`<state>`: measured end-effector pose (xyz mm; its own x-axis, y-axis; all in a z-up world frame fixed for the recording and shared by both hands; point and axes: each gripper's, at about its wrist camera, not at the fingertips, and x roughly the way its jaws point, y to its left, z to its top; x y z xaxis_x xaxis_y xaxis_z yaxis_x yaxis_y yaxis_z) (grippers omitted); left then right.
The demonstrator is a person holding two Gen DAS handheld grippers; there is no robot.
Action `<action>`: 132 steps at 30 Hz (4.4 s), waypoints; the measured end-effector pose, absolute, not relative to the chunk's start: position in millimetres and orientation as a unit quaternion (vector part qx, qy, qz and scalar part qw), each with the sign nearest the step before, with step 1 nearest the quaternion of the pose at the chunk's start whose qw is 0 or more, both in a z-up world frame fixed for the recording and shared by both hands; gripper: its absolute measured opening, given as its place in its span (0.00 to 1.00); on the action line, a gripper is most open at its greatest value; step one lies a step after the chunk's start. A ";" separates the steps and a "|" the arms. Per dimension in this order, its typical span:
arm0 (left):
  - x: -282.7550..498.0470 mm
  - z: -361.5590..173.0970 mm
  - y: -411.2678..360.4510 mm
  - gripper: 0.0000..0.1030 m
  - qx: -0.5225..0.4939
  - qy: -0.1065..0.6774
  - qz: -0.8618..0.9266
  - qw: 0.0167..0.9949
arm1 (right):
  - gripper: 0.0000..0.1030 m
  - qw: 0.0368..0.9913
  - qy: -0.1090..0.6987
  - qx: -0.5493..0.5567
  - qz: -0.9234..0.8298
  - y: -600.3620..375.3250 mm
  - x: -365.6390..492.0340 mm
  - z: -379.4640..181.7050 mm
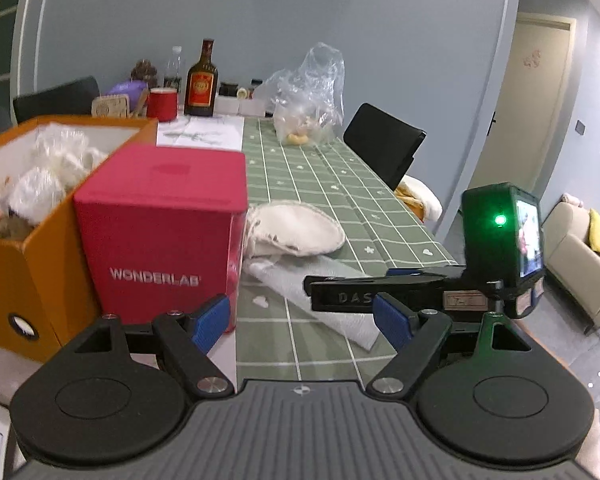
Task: Organize soft objects
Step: 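Grasp the thin clear plastic glove with the right tool, then move the left tool down over the beige round cloth pouch, then grasp the beige pouch's drawstring edge with the left tool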
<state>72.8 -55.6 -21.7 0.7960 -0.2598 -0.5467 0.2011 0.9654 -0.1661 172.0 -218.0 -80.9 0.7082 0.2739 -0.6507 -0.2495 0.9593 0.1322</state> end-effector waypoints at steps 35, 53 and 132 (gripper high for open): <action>88.7 3.5 -112.1 0.92 -0.016 0.263 -0.099 0.960 | 0.03 0.966 0.244 0.080 -0.017 -267.1 151.3 -59.0; 165.0 -26.5 -166.5 0.92 -0.025 0.270 -0.030 0.962 | 0.03 0.952 0.255 0.121 -0.121 -312.0 147.3 -65.3; 261.4 -11.6 -189.9 1.00 0.406 0.420 -0.339 0.737 | 0.06 0.926 0.316 0.187 -0.089 -319.0 161.0 -81.8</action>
